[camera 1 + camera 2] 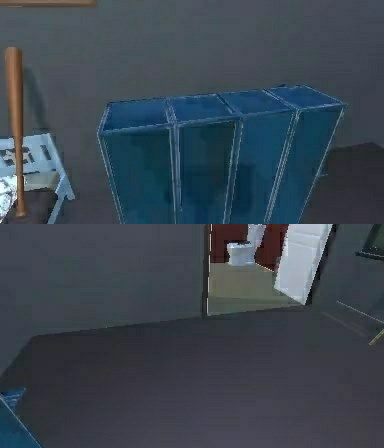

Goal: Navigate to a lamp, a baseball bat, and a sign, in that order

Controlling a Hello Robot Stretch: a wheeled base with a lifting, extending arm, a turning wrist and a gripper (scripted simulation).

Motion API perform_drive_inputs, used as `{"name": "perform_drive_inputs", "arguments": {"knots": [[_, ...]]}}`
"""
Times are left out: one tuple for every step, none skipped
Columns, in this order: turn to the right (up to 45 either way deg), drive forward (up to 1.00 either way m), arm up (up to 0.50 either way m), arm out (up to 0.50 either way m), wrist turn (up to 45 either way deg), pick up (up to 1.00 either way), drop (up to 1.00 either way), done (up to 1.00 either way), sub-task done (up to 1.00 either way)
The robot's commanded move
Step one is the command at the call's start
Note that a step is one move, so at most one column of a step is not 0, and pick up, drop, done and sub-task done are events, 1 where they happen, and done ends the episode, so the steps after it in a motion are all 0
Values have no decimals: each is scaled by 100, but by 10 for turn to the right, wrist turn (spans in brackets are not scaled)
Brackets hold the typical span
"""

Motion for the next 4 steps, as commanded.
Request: {"name": "perform_drive_inputs", "arguments": {"knots": [[450, 0, 0, 0, 0, 0, 0, 0, 0], [450, 0, 0, 0, 0, 0, 0, 0, 0], [150, 0, 0, 0, 0, 0, 0, 0, 0], [0, 100, 0, 0, 0, 0, 0, 0, 0]]}}
